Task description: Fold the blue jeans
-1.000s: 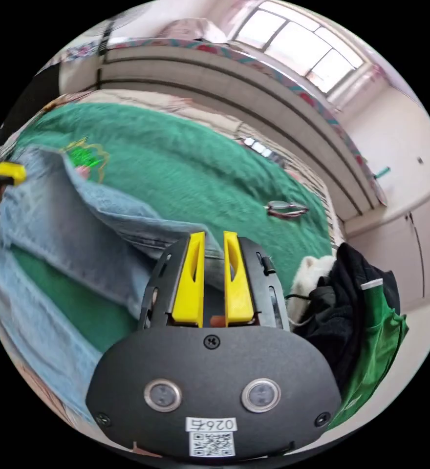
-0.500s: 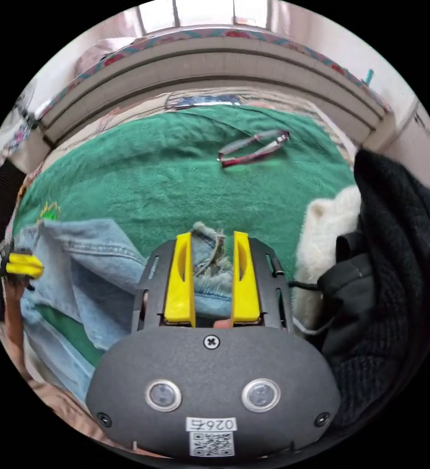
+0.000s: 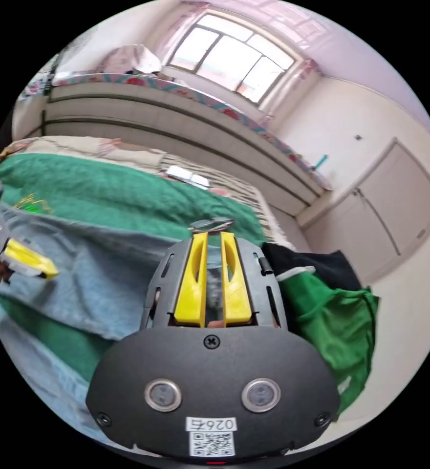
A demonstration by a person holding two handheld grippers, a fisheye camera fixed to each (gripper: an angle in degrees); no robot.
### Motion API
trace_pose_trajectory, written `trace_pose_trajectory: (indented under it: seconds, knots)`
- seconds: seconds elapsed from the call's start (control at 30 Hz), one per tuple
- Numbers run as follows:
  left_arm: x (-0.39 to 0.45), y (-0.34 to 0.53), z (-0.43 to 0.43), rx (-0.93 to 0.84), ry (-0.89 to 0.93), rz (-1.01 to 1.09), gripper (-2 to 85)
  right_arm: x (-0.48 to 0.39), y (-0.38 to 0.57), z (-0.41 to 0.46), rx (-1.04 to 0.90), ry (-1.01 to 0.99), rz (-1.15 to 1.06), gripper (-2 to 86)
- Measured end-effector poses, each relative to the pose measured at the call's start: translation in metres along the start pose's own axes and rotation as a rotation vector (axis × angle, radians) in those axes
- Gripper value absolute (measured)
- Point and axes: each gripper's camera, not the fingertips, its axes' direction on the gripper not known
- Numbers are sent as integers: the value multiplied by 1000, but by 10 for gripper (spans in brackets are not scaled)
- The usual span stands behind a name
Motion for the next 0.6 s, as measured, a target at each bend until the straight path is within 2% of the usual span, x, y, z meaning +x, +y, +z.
trace_pose_trajectory:
  seconds: [0.07,0.13,0.2,0.23,0.3,0.37,0.43,0.5,0.57,0.6]
  knots:
    - [0,35,-20,-59,-58,-12,-9,-39,24,-2,3,-272,-119,-5]
    - [-2,71,-36,-119,-156,-37,-9,-75,42,6,-47,-402,-235,-9]
    - [-10,116,-54,-174,-270,-93,-9,-108,56,30,-160,-309,-389,-11]
    - [-16,148,-72,-175,-305,-161,-8,-119,64,55,-239,-133,-452,-12]
    - [-27,199,-102,-164,-326,-276,-8,-110,64,54,-186,-137,-403,-12]
    - [-40,269,-148,-12,-279,-473,-9,-96,56,53,-260,-102,-324,-11]
    - [-43,320,-172,82,-309,-587,-9,-87,60,47,-236,-69,-269,-10]
    - [-47,365,-179,94,-372,-700,-9,-76,68,46,-247,-130,-224,-9]
    - [-48,412,-188,285,-197,-805,-10,-62,86,69,-438,-108,-207,-9]
    - [-45,418,-190,311,-181,-823,-10,-58,90,71,-459,-106,-201,-9]
